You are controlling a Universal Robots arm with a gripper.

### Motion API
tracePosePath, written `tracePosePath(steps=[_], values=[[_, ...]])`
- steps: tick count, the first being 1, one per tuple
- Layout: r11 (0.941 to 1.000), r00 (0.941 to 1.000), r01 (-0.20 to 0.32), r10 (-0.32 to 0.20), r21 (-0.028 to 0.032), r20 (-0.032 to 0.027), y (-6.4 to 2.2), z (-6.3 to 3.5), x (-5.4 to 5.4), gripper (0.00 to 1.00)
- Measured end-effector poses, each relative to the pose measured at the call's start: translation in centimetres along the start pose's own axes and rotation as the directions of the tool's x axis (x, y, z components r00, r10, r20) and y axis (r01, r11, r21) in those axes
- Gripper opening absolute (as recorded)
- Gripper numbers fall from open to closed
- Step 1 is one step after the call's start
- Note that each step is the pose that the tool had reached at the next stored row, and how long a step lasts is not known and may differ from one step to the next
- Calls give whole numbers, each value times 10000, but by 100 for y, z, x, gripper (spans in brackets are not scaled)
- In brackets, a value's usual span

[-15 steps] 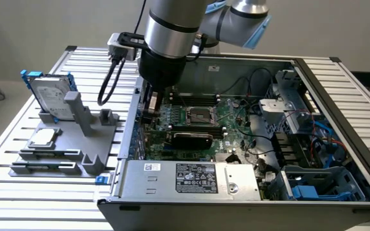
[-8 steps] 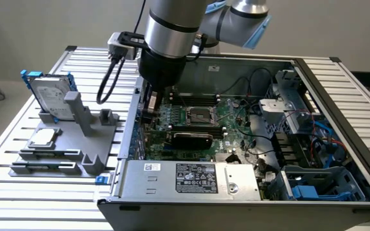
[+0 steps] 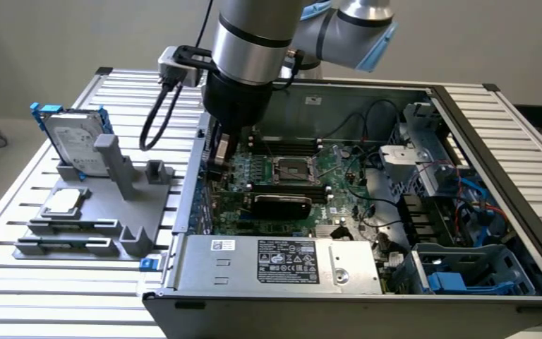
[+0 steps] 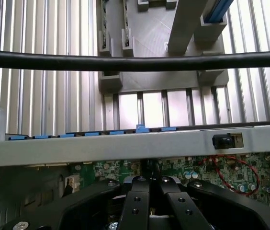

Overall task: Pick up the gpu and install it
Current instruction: 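Press down on the gpu until it lock into place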

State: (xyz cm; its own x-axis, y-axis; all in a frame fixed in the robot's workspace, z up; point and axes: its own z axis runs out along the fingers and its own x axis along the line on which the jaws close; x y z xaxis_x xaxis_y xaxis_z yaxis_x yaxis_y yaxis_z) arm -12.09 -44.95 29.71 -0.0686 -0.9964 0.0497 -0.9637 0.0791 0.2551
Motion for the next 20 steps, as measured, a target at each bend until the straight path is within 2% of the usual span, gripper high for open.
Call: tracePosePath(steps=[6,13,20], values=[[9999,9999,-114,114,-21,-49,1,-1,-9,11],[9997,9997,-249,249,-44,-76,-2,-1,-35,11],[9995,9993,-291,288,-142,-223,-27,-11,-37,11]])
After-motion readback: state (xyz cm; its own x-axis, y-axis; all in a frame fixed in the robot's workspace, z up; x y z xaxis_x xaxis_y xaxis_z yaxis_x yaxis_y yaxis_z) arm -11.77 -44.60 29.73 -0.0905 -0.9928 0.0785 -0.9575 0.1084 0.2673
